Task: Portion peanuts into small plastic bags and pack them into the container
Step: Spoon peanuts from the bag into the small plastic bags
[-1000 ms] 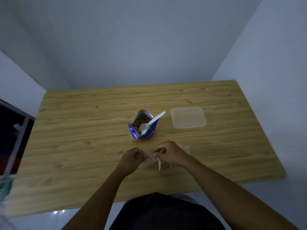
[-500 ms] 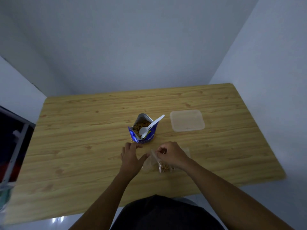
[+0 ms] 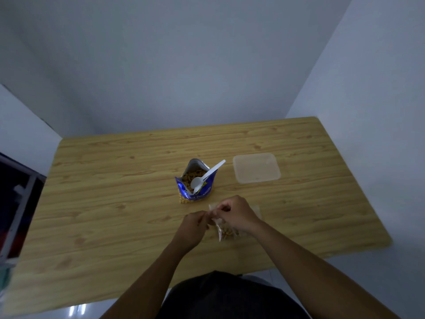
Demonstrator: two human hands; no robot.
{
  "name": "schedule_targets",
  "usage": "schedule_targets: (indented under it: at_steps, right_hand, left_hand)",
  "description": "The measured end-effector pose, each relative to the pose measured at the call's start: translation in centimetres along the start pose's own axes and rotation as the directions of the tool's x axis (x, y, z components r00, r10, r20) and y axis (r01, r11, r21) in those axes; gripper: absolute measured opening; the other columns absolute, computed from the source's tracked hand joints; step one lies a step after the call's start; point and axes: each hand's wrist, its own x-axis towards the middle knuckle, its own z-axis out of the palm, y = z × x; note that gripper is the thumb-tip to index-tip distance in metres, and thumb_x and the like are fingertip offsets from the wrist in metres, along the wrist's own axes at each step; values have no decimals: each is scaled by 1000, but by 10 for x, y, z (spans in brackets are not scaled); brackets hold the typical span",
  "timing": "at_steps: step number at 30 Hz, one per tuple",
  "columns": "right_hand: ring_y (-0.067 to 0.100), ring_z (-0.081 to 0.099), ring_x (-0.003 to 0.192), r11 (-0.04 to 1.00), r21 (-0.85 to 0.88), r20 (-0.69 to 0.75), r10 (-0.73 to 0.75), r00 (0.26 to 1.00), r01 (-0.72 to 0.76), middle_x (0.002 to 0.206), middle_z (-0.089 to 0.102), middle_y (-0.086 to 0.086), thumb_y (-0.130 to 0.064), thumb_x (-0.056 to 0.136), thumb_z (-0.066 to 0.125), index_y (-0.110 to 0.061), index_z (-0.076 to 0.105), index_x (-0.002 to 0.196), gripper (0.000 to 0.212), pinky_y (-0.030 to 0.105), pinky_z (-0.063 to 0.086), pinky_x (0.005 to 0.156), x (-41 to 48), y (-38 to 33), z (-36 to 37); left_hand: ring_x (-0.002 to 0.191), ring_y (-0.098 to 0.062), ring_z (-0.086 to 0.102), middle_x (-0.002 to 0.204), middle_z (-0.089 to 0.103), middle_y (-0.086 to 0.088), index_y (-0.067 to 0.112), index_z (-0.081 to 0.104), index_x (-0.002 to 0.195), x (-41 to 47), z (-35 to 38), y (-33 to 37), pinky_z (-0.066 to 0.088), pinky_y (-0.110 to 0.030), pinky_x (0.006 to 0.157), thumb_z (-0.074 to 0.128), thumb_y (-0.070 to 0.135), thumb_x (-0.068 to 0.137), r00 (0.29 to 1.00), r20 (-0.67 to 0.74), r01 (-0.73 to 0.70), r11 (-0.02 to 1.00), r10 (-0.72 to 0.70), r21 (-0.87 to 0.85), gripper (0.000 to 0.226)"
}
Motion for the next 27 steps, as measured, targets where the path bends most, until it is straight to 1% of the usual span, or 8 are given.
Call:
schedule_targets:
  at_steps: [3, 6, 10, 13, 18, 22, 24, 27]
  right_hand:
    - [3, 71, 68, 1000, -27, -38, -8, 999, 7, 74, 77, -6, -27, 85, 78, -17, 81, 84, 11, 31, 60, 71, -2, 3, -3]
    - [6, 72, 69, 1000, -20, -21, -12, 1000, 11, 73, 77, -6, -27, 84, 79, -16, 81, 84, 11, 33, 60, 71, -4, 3, -6]
    - [20, 75, 72, 998, 57, -1, 3, 1000, -3, 75, 78, 1, -21, 85, 78, -14, 82, 86, 7, 36, 61, 71, -4, -2, -6]
    - [21, 76, 72, 995, 93, 23, 20, 1000, -23, 76, 79, 3, -16, 84, 79, -11, 81, 87, 6, 38, 62, 73, -3, -4, -7]
    - [6, 72, 69, 1000, 20, -9, -1, 1000, 2, 73, 77, -5, -20, 80, 79, -17, 82, 82, 5, 28, 60, 70, -6, -6, -11]
    - [1, 67, 65, 993, -112, -111, -34, 993, 21, 72, 74, -8, -17, 77, 77, -19, 78, 75, 3, 9, 47, 55, -8, -12, -17]
    - [-3, 62, 61, 988, -155, -124, -50, 991, 30, 68, 70, -10, -18, 77, 76, -21, 75, 72, 6, 5, 40, 50, -8, -15, -18]
    - [-6, 59, 60, 992, -118, -129, -56, 990, 41, 68, 69, -11, -17, 79, 76, -20, 76, 75, 5, 5, 40, 52, -6, -16, -22]
  left_hand:
    - [68, -6, 65, 74, 72, 6, 16, 70, 77, 0, -5, -3, 51, -28, 70, 46, 25, 96, 998, 23, -59, 994, 57, 92, 32]
    - [65, -8, 65, 68, 70, 4, 16, 68, 70, -1, -5, -3, 52, -32, 67, 46, 27, 87, 998, 4, -65, 997, 65, 47, 30]
    - [65, -10, 66, 69, 70, 4, 23, 67, 80, 1, 0, 2, 51, -31, 65, 45, 30, 101, 999, -24, -30, 1000, 30, -1, 31]
    - [62, -6, 64, 67, 68, 4, 30, 59, 78, 0, -1, 8, 50, -30, 65, 44, 30, 104, 998, -20, -54, 998, 55, 44, 30]
    - [56, -9, 60, 63, 65, -1, 13, 57, 72, 0, -4, 11, 44, -27, 57, 52, 20, 98, 999, -24, -32, 996, 34, 88, 27]
    - [53, -16, 62, 53, 58, 1, 21, 51, 57, 1, -4, 16, 51, -38, 55, 57, 25, 80, 1000, -26, -5, 995, 8, 101, 24]
    - [52, -15, 57, 51, 53, 2, 24, 47, 54, 2, -4, 21, 48, -41, 54, 55, 33, 77, 999, -34, -14, 994, 18, 112, 25]
    - [53, -7, 43, 58, 48, 5, 27, 49, 68, 1, -3, 23, 36, -30, 54, 64, 38, 85, 991, -111, -55, 985, 74, 167, 25]
